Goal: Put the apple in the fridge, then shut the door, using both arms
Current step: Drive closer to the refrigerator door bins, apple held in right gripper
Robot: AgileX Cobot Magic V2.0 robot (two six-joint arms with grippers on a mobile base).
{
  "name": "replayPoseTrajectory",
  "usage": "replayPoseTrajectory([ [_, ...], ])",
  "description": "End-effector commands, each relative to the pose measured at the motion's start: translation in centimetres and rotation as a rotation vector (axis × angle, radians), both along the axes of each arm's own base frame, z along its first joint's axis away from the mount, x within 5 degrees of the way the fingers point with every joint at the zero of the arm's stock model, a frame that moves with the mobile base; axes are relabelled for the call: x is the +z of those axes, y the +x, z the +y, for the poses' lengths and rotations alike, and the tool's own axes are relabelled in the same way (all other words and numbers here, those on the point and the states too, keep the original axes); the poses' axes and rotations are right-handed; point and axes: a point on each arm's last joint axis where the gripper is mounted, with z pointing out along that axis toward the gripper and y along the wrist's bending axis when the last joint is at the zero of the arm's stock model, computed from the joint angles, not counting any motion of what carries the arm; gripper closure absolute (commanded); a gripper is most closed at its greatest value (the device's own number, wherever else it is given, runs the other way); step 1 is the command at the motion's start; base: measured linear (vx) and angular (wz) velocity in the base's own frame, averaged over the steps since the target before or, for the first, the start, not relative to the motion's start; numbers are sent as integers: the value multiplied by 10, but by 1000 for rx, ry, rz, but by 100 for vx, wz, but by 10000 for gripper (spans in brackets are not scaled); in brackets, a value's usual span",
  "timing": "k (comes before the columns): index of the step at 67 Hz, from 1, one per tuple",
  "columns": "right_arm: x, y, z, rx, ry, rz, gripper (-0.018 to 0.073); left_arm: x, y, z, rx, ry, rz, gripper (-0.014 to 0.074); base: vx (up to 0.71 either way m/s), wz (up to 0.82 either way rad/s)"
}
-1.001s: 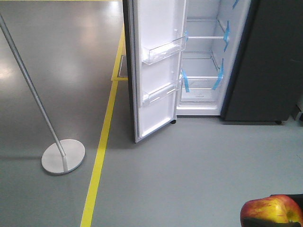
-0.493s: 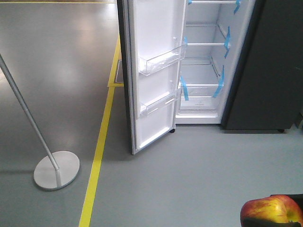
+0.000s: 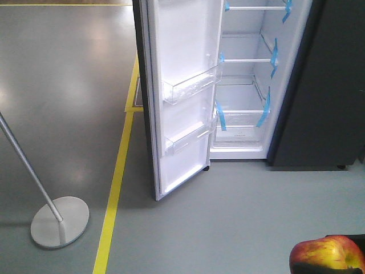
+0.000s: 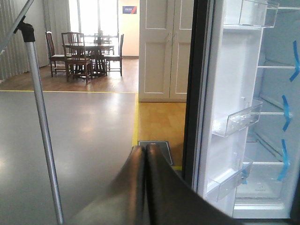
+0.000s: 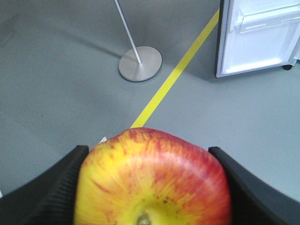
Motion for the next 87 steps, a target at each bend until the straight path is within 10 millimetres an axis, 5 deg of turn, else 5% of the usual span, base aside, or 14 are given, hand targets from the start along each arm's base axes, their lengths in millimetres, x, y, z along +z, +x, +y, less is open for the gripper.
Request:
replayPoseTrajectory([
  [1,13,4,1,-22,47,-63,473,13,-2,0,1,-8,-95,603,17,1],
  [87,13,4,1,-22,47,-63,473,13,-2,0,1,-8,-95,603,14,1],
])
